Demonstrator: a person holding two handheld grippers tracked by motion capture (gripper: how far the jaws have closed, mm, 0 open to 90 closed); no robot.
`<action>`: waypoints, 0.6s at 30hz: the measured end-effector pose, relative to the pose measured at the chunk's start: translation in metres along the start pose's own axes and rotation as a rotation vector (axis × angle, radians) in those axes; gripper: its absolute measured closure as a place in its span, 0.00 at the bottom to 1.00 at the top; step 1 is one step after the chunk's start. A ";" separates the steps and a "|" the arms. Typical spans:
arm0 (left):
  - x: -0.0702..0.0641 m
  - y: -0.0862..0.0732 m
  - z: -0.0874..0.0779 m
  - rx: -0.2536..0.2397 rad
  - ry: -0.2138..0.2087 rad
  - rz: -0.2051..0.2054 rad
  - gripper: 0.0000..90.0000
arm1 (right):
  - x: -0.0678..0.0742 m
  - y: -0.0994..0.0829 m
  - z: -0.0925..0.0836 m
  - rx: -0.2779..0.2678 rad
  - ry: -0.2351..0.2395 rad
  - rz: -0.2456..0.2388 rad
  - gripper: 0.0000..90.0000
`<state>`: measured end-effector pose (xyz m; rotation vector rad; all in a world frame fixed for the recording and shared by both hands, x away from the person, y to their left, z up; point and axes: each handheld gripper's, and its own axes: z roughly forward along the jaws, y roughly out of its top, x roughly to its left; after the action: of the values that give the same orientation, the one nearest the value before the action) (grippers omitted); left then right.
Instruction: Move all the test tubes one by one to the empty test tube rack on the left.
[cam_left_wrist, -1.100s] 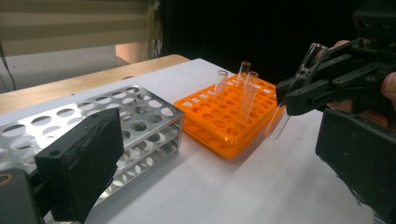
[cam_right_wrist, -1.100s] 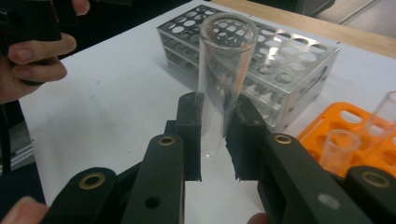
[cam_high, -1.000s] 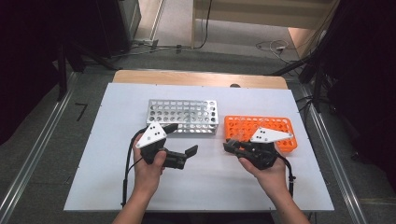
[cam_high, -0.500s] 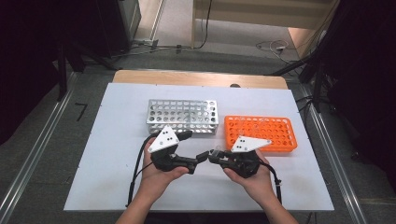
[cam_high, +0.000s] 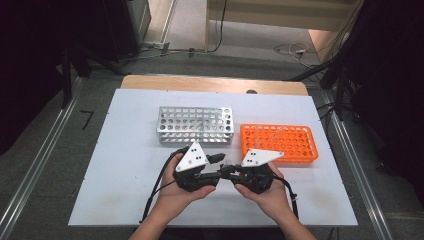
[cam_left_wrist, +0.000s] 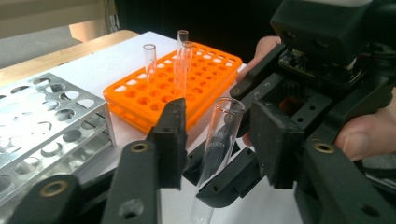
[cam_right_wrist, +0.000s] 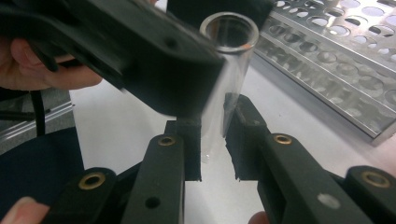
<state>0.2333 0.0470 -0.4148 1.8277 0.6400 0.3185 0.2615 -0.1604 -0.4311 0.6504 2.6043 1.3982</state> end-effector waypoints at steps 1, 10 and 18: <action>-0.001 0.000 0.001 0.005 0.006 0.003 0.67 | 0.000 0.000 0.000 0.001 0.003 -0.003 0.82; -0.002 -0.001 0.003 0.007 -0.002 0.001 0.76 | 0.004 0.002 0.002 0.010 0.021 -0.017 0.82; -0.004 -0.001 0.003 0.008 0.004 0.022 0.83 | 0.004 0.001 0.002 0.013 0.028 -0.010 0.82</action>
<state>0.2317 0.0425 -0.4165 1.8433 0.6254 0.3347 0.2590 -0.1562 -0.4308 0.6236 2.6360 1.3988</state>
